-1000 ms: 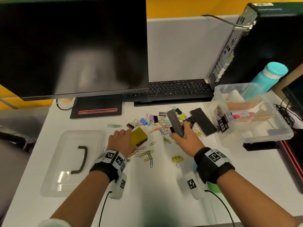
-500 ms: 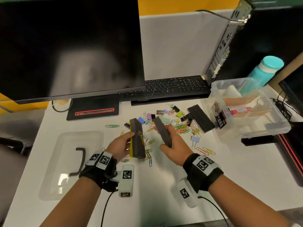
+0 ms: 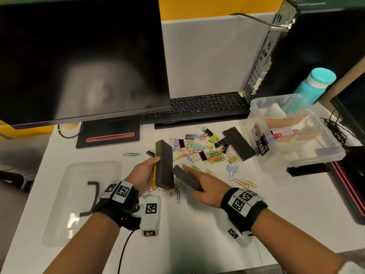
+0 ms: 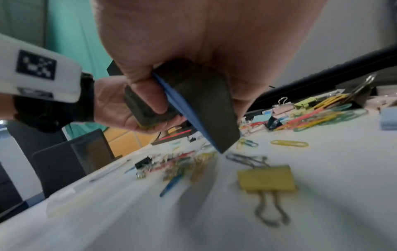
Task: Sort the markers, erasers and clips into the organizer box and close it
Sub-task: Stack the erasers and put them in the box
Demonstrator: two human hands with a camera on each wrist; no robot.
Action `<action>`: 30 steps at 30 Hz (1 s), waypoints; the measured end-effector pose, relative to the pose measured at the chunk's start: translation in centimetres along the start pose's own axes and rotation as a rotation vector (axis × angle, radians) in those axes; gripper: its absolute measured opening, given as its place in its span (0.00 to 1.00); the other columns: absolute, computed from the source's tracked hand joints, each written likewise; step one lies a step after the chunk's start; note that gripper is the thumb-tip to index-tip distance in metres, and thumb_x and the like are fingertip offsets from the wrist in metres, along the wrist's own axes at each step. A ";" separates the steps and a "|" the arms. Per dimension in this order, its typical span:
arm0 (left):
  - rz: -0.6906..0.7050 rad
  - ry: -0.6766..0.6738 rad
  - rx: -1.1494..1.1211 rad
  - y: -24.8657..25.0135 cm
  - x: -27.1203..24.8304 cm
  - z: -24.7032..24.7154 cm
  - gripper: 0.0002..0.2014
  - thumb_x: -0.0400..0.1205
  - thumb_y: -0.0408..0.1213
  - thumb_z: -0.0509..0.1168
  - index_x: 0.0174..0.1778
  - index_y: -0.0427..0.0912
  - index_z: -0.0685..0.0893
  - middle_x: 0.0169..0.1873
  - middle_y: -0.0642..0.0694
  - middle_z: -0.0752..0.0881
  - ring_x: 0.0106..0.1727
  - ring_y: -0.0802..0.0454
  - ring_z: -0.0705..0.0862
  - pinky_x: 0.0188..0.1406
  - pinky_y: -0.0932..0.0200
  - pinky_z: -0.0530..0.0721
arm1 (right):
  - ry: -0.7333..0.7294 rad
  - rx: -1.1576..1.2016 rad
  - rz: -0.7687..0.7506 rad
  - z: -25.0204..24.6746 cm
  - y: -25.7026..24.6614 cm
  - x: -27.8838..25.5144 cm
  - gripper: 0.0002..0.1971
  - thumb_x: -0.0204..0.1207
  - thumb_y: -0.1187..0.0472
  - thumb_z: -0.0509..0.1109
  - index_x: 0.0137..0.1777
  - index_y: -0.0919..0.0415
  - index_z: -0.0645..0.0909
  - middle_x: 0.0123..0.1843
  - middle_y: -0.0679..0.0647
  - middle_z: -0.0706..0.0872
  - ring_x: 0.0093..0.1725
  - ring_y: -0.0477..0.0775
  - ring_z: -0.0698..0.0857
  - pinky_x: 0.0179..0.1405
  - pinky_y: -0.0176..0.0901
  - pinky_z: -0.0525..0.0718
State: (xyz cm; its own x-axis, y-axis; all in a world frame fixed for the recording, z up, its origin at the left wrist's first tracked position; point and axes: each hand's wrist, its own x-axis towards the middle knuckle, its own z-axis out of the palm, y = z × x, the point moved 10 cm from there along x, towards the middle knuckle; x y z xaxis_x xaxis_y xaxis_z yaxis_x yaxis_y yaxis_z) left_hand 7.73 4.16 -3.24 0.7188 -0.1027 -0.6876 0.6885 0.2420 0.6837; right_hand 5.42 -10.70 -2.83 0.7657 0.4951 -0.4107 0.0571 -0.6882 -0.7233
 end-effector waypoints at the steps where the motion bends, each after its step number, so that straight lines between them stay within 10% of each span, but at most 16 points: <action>1: 0.004 0.012 0.030 -0.1 0.0 0.1 0.17 0.87 0.40 0.53 0.66 0.34 0.77 0.56 0.35 0.85 0.50 0.44 0.85 0.42 0.53 0.89 | 0.038 0.034 -0.018 -0.7 -0.7 0.1 0.41 0.75 0.60 0.66 0.84 0.44 0.49 0.79 0.53 0.70 0.75 0.56 0.72 0.72 0.43 0.70; 6: 0.047 0.026 0.049 0.5 -0.2 1.3 0.16 0.86 0.38 0.51 0.56 0.34 0.81 0.51 0.34 0.85 0.43 0.46 0.87 0.38 0.55 0.89 | 0.069 0.086 -0.169 -1.0 -4.5 1.4 0.43 0.72 0.59 0.65 0.83 0.39 0.47 0.80 0.52 0.70 0.71 0.56 0.77 0.70 0.51 0.77; 10: 0.078 0.014 -0.029 1.3 -0.4 0.5 0.18 0.86 0.40 0.52 0.67 0.36 0.78 0.61 0.36 0.84 0.61 0.40 0.82 0.64 0.43 0.79 | 0.115 0.069 -0.017 -1.8 -1.4 1.7 0.37 0.73 0.60 0.65 0.81 0.45 0.57 0.71 0.54 0.79 0.64 0.56 0.82 0.66 0.54 0.80; 13: 0.131 -0.004 0.088 1.8 -1.0 0.3 0.11 0.85 0.35 0.55 0.58 0.45 0.81 0.55 0.43 0.86 0.54 0.49 0.84 0.54 0.50 0.84 | 0.211 0.223 0.076 -3.2 0.4 1.5 0.28 0.78 0.57 0.66 0.77 0.52 0.63 0.58 0.53 0.83 0.49 0.51 0.84 0.57 0.51 0.84; 17: 0.153 -0.100 0.244 1.1 -1.5 2.5 0.19 0.83 0.29 0.59 0.68 0.51 0.73 0.49 0.45 0.86 0.51 0.51 0.86 0.47 0.56 0.86 | 0.262 0.427 0.089 -4.3 -1.1 1.8 0.28 0.77 0.36 0.61 0.70 0.53 0.71 0.54 0.47 0.82 0.52 0.49 0.83 0.61 0.50 0.81; 25: 0.165 -0.164 0.175 1.2 -1.1 5.4 0.39 0.62 0.43 0.71 0.72 0.46 0.71 0.65 0.43 0.81 0.65 0.47 0.79 0.65 0.46 0.78 | 0.114 0.597 0.036 -2.6 -3.7 2.7 0.34 0.78 0.33 0.43 0.76 0.53 0.64 0.70 0.52 0.76 0.69 0.48 0.77 0.72 0.48 0.74; 30: 0.262 -0.065 0.212 2.2 -0.7 6.6 0.25 0.79 0.34 0.68 0.72 0.41 0.71 0.63 0.42 0.83 0.64 0.49 0.81 0.62 0.57 0.78 | 0.032 0.685 0.014 -3.4 -3.0 2.2 0.30 0.83 0.38 0.39 0.82 0.48 0.58 0.77 0.43 0.69 0.76 0.43 0.67 0.74 0.32 0.67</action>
State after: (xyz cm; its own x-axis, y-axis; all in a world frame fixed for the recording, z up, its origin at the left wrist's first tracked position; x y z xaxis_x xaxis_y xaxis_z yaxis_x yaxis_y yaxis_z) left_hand 9.36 -1.63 0.35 0.8738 -0.1261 -0.4696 0.4795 0.0632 0.8753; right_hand 9.10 -9.40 0.33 0.7827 0.4653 -0.4133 -0.3629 -0.1983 -0.9105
